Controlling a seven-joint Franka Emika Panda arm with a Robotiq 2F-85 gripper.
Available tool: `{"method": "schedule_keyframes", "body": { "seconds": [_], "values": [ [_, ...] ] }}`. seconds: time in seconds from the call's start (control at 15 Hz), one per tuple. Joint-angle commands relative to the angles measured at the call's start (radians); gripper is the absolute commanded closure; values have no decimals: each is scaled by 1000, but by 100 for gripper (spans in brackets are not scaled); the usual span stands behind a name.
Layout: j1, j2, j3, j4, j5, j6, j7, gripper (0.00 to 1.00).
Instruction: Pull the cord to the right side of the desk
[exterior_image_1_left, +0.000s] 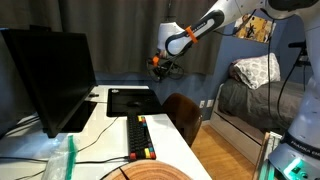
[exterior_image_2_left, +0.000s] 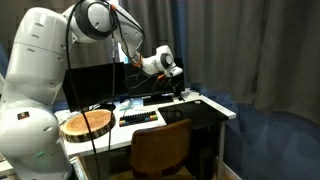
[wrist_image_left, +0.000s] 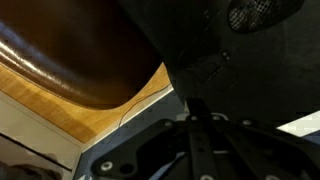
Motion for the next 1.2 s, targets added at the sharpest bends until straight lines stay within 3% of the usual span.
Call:
{"method": "schedule_keyframes", "body": {
  "seconds": [0.0, 0.33, 0.6, 0.87, 1.13],
  "values": [
    [5, 2, -14, -18, 90, 52, -114, 66],
    [47, -52, -12, -21, 80, 50, -235, 31],
    [56, -140, 81, -51, 265, -55, -403, 3],
    [114, -213, 144, -39, 361, -263, -526, 0],
    [161, -345, 162, -60, 270, -486, -631, 0]
  ]
}}
